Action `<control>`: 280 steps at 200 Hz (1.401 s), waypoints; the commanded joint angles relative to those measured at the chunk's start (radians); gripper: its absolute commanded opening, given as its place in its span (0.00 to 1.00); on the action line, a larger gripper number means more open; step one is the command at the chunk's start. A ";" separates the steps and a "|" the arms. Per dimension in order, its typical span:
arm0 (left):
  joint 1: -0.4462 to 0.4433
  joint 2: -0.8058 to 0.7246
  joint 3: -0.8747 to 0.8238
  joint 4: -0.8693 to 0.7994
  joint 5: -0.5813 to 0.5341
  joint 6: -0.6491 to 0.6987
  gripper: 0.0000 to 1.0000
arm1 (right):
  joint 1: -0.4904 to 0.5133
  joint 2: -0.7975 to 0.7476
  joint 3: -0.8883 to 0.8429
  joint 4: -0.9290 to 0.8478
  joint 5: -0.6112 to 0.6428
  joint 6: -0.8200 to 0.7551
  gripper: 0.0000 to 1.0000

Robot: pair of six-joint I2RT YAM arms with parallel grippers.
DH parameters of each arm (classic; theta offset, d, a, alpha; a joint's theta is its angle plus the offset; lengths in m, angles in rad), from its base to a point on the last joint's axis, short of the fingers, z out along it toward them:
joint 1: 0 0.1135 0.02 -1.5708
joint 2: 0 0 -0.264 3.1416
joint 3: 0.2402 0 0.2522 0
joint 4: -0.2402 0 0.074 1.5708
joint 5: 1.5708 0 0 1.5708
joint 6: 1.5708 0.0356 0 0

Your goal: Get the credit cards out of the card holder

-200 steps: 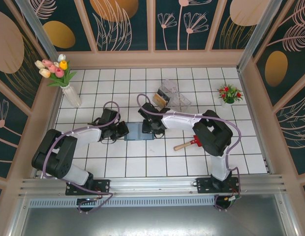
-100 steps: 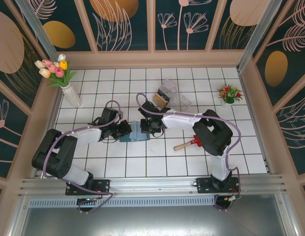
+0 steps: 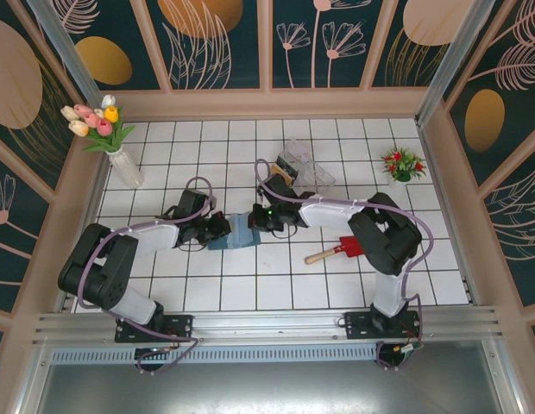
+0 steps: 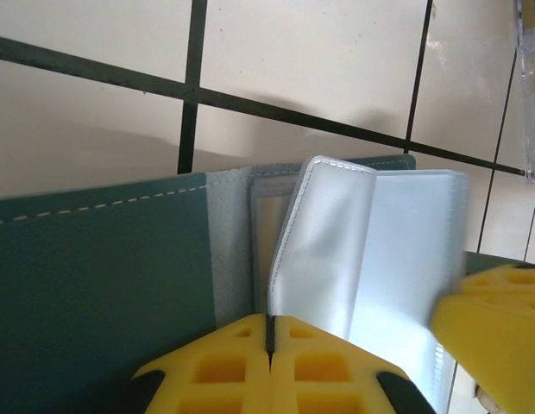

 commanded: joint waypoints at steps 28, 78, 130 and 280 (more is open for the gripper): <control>-0.002 -0.015 0.005 -0.008 -0.015 0.017 0.00 | 0.003 -0.060 0.022 -0.054 0.047 0.048 0.00; -0.002 -0.062 0.033 -0.062 -0.041 0.016 0.24 | 0.020 -0.071 0.053 -0.120 0.146 0.078 0.11; 0.001 -0.226 0.147 -0.263 -0.176 0.050 0.64 | 0.012 -0.280 0.048 -0.060 0.179 -0.010 0.49; 0.050 -0.390 0.096 -0.099 -1.158 0.252 0.99 | -0.420 -0.756 -0.319 0.098 1.028 -0.381 0.99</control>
